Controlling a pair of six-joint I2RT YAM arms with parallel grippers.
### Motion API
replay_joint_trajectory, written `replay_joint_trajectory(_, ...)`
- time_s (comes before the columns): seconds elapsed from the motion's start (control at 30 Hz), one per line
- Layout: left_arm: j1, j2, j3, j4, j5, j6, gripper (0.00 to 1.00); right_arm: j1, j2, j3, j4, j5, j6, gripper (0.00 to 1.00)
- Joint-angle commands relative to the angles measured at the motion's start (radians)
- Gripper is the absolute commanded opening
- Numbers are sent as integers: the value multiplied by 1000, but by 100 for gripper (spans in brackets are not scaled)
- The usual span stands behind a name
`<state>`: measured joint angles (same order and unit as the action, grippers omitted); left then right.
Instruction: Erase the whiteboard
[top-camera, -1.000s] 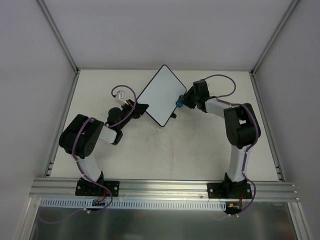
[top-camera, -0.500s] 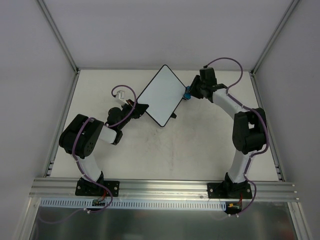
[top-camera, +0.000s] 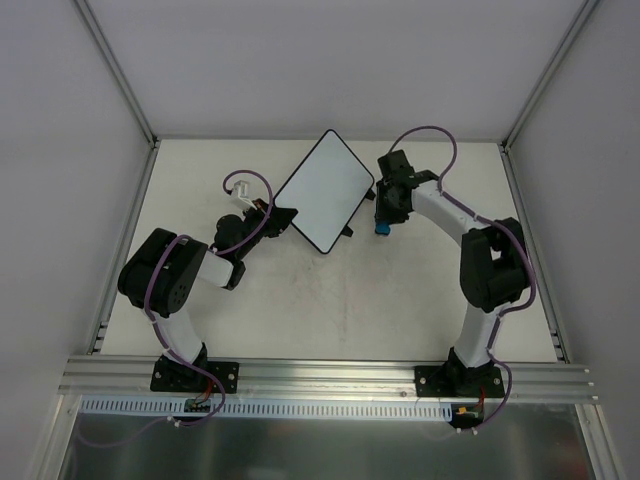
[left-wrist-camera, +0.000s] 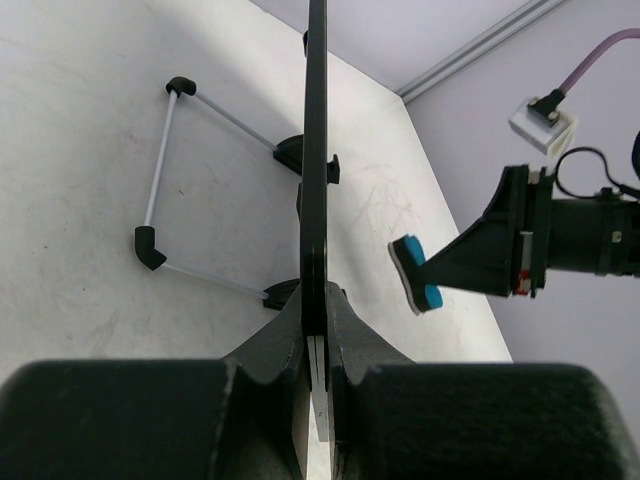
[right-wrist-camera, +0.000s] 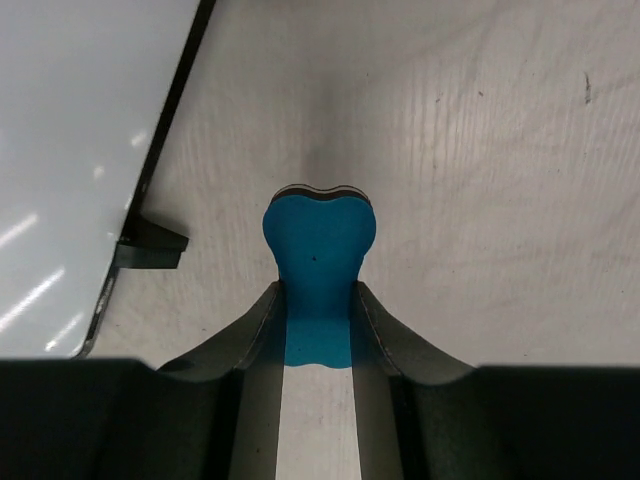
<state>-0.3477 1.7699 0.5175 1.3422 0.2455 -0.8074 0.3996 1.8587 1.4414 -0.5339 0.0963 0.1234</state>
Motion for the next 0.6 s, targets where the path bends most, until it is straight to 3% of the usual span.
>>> replay_joint_trajectory(0.0, -8, 3, 10, 252, 17, 57, 0, 30, 16, -18, -97, 98, -68, 0)
replay_joint_trajectory(0.37, -8, -16, -4, 253, 9, 59, 0, 73, 91, -19, -94, 148, -54, 0)
replay_joint_trajectory(0.43, -7, -17, -8, 253, 9, 60, 0, 74, 89, -22, -95, 152, -53, 14)
replay_joint_trajectory(0.57, -7, -20, -7, 253, 15, 56, 0, 73, 99, -21, -94, 146, -54, 27)
